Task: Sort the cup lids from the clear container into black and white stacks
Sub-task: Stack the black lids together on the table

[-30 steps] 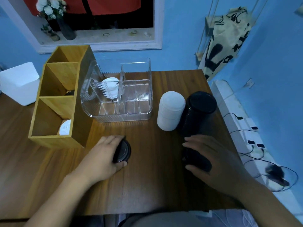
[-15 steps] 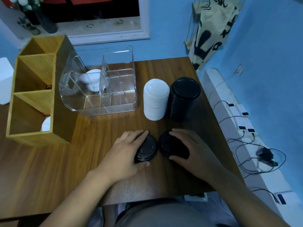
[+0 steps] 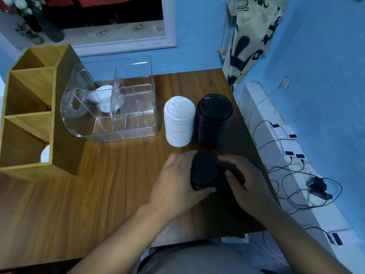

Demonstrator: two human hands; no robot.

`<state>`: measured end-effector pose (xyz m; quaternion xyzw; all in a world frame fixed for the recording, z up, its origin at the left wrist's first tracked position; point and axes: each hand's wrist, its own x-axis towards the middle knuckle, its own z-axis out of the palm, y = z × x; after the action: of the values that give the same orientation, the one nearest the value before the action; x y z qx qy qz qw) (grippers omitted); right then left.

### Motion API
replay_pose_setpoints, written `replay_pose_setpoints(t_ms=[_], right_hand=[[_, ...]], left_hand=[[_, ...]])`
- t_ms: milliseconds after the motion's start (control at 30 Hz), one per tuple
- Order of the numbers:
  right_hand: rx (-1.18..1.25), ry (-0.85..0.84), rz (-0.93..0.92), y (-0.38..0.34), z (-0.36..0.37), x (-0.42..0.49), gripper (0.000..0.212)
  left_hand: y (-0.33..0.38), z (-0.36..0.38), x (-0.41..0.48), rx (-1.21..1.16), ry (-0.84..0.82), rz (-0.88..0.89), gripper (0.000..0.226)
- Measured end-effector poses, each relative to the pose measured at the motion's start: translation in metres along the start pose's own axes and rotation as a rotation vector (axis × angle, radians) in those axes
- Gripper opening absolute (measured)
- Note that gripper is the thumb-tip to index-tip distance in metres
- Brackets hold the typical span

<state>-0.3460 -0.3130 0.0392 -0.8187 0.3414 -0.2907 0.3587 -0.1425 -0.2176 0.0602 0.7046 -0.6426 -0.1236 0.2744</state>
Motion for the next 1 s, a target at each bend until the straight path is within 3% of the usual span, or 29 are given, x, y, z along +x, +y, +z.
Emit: replay_pose_setpoints(t_ms=[100, 233, 500, 1000], right_hand=[[0.008, -0.039, -0.018, 0.0, 0.002, 0.001, 0.036], [-0.066, -0.19, -0.008, -0.002, 0.007, 0.009, 0.053], [-0.183, -0.452, -0.058, -0.004, 0.015, 0.03, 0.073], [-0.291, -0.459, -0.112, -0.009, 0.024, 0.023, 0.069]], left_hand=[[-0.003, 0.012, 0.0, -0.013, -0.024, -0.046, 0.109], [-0.014, 0.015, -0.011, -0.079, -0.042, -0.082, 0.118], [-0.032, 0.02, -0.02, -0.127, -0.071, -0.081, 0.111], [-0.038, 0.021, -0.031, 0.018, -0.055, -0.002, 0.095]])
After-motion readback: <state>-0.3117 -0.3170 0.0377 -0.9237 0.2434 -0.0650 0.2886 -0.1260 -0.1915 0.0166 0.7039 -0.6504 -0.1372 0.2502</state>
